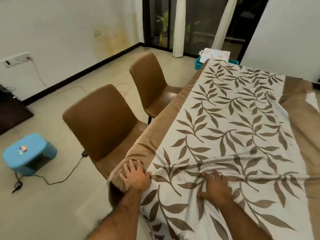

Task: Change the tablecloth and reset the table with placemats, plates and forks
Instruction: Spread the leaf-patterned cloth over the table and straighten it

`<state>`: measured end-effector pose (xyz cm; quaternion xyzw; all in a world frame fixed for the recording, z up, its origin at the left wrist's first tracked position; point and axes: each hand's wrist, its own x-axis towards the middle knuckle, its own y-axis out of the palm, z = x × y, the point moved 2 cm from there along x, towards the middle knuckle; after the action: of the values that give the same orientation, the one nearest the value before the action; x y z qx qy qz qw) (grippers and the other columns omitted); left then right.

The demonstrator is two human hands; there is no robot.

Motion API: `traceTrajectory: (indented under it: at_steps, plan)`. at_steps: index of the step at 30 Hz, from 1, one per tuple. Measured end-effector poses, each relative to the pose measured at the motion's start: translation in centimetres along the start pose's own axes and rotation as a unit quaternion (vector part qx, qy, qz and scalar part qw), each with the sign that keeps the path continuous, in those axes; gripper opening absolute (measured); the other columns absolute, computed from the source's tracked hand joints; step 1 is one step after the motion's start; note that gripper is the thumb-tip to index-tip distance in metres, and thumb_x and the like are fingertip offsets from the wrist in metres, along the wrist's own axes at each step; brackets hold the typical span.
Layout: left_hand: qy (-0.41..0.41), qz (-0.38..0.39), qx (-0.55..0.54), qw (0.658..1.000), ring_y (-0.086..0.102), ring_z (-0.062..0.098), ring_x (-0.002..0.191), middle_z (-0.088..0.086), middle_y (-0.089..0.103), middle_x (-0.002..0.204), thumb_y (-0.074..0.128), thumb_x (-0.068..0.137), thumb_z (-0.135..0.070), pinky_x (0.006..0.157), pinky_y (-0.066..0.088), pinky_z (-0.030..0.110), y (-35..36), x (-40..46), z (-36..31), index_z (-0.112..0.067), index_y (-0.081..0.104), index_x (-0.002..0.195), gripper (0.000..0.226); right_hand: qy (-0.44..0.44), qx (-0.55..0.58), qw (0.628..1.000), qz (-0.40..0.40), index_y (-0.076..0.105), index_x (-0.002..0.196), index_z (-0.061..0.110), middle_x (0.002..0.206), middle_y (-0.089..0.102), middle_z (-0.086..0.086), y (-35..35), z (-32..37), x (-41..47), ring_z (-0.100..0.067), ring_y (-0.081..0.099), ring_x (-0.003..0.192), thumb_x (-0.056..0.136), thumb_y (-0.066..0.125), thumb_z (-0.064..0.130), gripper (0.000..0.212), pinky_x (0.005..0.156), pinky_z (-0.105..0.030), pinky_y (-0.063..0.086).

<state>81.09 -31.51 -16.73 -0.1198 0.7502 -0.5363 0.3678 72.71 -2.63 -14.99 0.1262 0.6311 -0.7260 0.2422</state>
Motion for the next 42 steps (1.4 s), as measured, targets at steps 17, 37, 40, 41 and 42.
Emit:
traceTrajectory:
  at_steps: [17, 37, 40, 41, 42]
  plan:
    - [0.153, -0.026, 0.051, 0.987, -0.003, 0.035, 0.15, 0.011, 0.0, 0.164, 0.031, 0.092, -0.07, 0.117, 0.002, 0.059, -0.3, 4.5, -5.1, -0.025, 0.01, 0.155, 0.081, 0.209, 0.054, 0.972, -0.096, 0.004, 0.155, 0.038, 0.165, -0.008, -0.005, 2.2, -8.0, -1.0, -0.035, -0.007, 0.15, 0.066, 0.023, 0.096, 0.108, 0.117, -0.062, 0.006]
    - [0.239, 0.052, 0.039, 0.969, -0.019, 0.031, 0.148, 0.009, -0.019, 0.162, 0.043, 0.088, -0.071, 0.116, -0.011, 0.055, -1.9, 11.5, -15.9, -0.027, 0.0, 0.156, 0.092, 0.19, 0.067, 0.977, -0.075, -0.002, 0.155, 0.036, 0.165, -0.011, -0.004, -3.4, -15.0, 6.6, -0.03, -0.017, 0.15, 0.071, 0.041, 0.089, 0.108, 0.115, -0.061, -0.006]
    - [0.255, 0.049, 0.022, 0.965, -0.012, 0.031, 0.15, 0.009, -0.009, 0.164, 0.057, 0.087, -0.062, 0.119, -0.006, 0.052, -2.1, 11.3, -15.2, -0.029, 0.013, 0.156, 0.088, 0.161, 0.121, 0.975, -0.096, 0.019, 0.155, 0.029, 0.164, 0.009, -0.006, -4.0, -15.7, 6.3, -0.029, 0.001, 0.151, 0.08, 0.062, 0.067, 0.094, 0.118, -0.054, 0.005]
    - [0.263, 0.015, 0.028, 0.964, -0.006, 0.033, 0.15, 0.01, -0.002, 0.164, 0.06, 0.086, -0.06, 0.12, -0.002, 0.051, -2.0, 11.2, -15.0, -0.029, 0.02, 0.154, 0.085, 0.142, 0.152, 0.968, -0.14, 0.032, 0.152, 0.023, 0.16, 0.024, -0.01, -4.1, -16.1, 5.9, -0.03, 0.015, 0.148, 0.081, 0.068, 0.056, 0.086, 0.119, -0.05, 0.013]
    - [0.265, -0.031, 0.034, 0.963, 0.003, 0.035, 0.149, 0.013, 0.009, 0.162, 0.062, 0.085, -0.058, 0.12, 0.004, 0.051, -2.0, 10.8, -14.8, -0.03, 0.029, 0.151, 0.079, 0.128, 0.171, 0.959, -0.186, 0.044, 0.145, 0.017, 0.152, 0.038, -0.014, -4.1, -16.4, 5.2, -0.032, 0.029, 0.142, 0.079, 0.072, 0.05, 0.078, 0.117, -0.046, 0.022]
